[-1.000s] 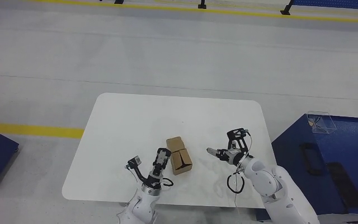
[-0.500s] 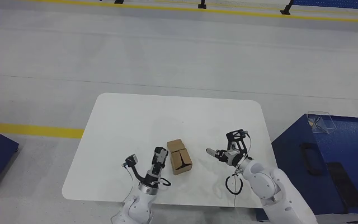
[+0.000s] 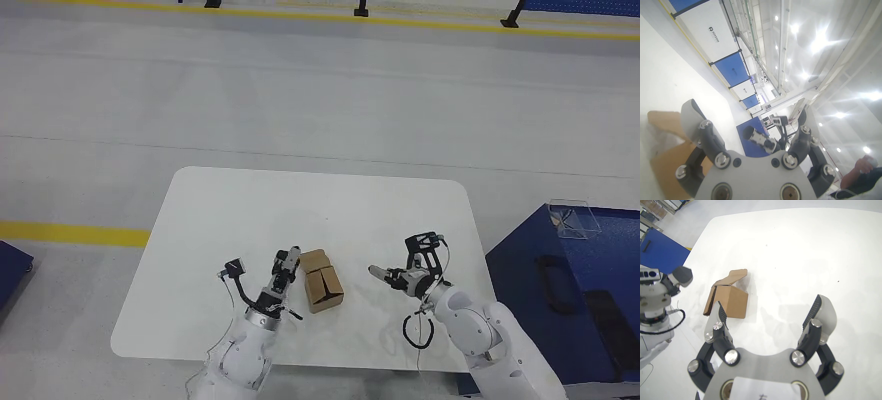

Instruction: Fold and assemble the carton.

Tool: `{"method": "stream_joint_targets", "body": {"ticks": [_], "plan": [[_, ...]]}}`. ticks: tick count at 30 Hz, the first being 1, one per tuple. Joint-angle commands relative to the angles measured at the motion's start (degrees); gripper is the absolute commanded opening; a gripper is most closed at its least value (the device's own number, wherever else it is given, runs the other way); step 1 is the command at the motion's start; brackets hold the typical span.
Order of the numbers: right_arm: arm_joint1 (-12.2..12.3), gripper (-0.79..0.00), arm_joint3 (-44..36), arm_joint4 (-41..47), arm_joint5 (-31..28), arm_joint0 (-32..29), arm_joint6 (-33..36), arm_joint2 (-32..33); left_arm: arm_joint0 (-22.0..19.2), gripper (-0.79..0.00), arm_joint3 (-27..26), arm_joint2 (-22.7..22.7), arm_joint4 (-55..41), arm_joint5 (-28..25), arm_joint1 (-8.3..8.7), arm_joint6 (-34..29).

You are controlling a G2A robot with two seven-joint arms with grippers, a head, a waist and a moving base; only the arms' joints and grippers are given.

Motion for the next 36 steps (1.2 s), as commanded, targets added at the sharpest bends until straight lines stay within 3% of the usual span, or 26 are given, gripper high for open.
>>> {"method": "stream_joint_targets", "body": {"ticks": [1,4,7,10,11,16,29,34,36], "plan": [[0.0,0.0,0.0,0.0,0.0,0.0,0.0,0.0,-1.71,0.0,-3.35,-3.1,-7.13,19.68,0.55,-6.7],[0.0,0.0,0.0,0.0,0.0,0.0,0.0,0.0,-3.65,0.0,-4.49,-4.68,-4.44,32.64,1.08,-8.87],[0.0,0.0,0.0,0.0,0.0,0.0,0.0,0.0,-5.76,0.0,-3.43,-4.21,-2.3,41.56,1.3,-12.53],[0.0,0.0,0.0,0.0,0.0,0.0,0.0,0.0,-6.66,0.0,-2.97,-4.43,-1.95,44.9,1.65,-17.15],[0.0,0.0,0.0,0.0,0.0,0.0,0.0,0.0,-6.89,-0.046,-2.54,-4.3,-1.26,45.57,1.8,-18.71],[0.0,0.0,0.0,0.0,0.0,0.0,0.0,0.0,-8.49,-0.197,1.09,-3.18,0.47,45.73,2.09,-22.68],[0.0,0.0,0.0,0.0,0.0,0.0,0.0,0.0,-12.28,-0.286,9.62,0.41,-1.02,42.49,1.46,-24.06],[0.0,0.0,0.0,0.0,0.0,0.0,0.0,0.0,-13.53,-0.493,11.6,0.48,-2.68,41.67,1.38,-25.35],[0.0,0.0,0.0,0.0,0.0,0.0,0.0,0.0,-13.99,-0.646,12.43,0.46,-3.65,41.23,1.38,-26.64]]}}
